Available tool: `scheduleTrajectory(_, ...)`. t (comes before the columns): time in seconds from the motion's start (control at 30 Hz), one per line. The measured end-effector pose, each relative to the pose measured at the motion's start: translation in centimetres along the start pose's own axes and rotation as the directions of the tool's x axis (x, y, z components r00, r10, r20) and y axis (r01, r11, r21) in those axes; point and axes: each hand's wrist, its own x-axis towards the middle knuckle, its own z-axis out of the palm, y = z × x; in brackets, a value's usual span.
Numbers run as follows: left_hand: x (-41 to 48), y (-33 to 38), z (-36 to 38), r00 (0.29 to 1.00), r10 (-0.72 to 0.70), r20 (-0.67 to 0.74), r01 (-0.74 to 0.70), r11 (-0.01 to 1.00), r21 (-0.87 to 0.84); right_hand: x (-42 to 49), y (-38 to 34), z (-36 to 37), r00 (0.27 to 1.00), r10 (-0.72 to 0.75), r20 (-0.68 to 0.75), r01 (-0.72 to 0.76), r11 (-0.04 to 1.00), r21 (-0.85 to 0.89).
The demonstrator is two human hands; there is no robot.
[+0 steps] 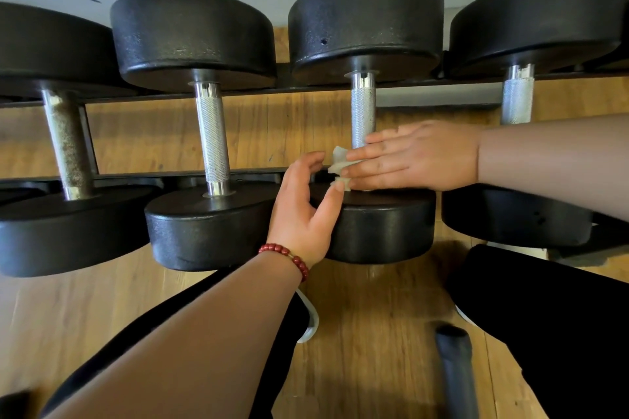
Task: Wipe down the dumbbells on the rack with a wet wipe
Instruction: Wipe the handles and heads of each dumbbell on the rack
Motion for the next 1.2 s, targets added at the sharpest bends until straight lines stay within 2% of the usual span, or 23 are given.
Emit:
scheduleTrajectory(0.27, 0.0, -0.1, 0.1, 1.0, 0.022, -0.011, -0.022, 1.0, -0.012, 1.8, 0.2, 0.6, 0.999, -0.053, -0.007, 0.053, 0.997, -0.052)
scheduleTrajectory(0.47, -0.1, -0.1, 0.1, 1.0, 0.014, 0.0, -0.014, 1.0, -0.006, -2.6, 0.7, 0.5, 0.998, -0.044, 0.036, 0.046, 0.997, -0.058)
scheduleTrajectory(0.7, -0.1, 0.2, 0.1, 0.999, 0.037, -0.026, -0.037, 0.999, -0.016, 1.4, 0.3, 0.6, 1.0, -0.008, 0.0, 0.008, 0.999, -0.035)
scheduleTrajectory(0.9, 0.0, -0.1, 0.2, 1.0, 0.008, -0.007, -0.008, 1.0, -0.023, -1.2, 0.4, 0.2, 1.0, -0.017, -0.006, 0.016, 0.999, -0.044)
scheduleTrajectory(1.13, 0.0, 0.0, 0.2, 1.0, 0.003, -0.008, -0.004, 0.999, -0.033, 1.1, 2.4, -0.2, 0.988, -0.156, -0.002, 0.152, 0.964, -0.217)
scheduleTrajectory(1.2, 0.0, 0.0, 0.2, 1.0, 0.005, -0.007, -0.005, 0.999, -0.037, 1.1, 3.4, -0.4, 0.994, -0.107, -0.038, 0.094, 0.961, -0.259)
